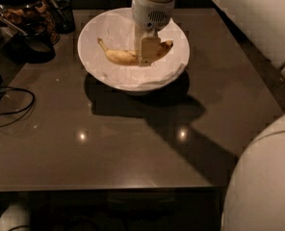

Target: Pick banana from white bowl

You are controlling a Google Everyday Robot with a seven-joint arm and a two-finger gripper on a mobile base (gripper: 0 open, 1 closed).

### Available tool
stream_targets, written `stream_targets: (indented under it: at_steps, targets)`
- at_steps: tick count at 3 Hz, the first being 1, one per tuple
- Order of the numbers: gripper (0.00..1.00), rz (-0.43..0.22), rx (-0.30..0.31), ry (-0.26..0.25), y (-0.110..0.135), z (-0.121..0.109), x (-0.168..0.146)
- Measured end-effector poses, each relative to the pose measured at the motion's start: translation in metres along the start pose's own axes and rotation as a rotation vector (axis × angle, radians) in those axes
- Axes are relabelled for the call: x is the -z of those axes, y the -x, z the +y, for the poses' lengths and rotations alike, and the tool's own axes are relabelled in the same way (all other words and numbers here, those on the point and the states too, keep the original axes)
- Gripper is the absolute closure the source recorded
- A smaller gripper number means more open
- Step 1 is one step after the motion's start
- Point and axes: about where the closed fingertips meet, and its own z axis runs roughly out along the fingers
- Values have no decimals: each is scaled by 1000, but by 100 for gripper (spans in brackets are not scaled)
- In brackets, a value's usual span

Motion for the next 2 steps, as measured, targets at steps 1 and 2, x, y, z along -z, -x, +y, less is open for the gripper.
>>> stream_targets:
  at_steps: [1, 2]
  targets:
    - [100, 0, 0, 0, 0, 0, 0]
    - [100, -12, -23, 8, 5, 17, 21]
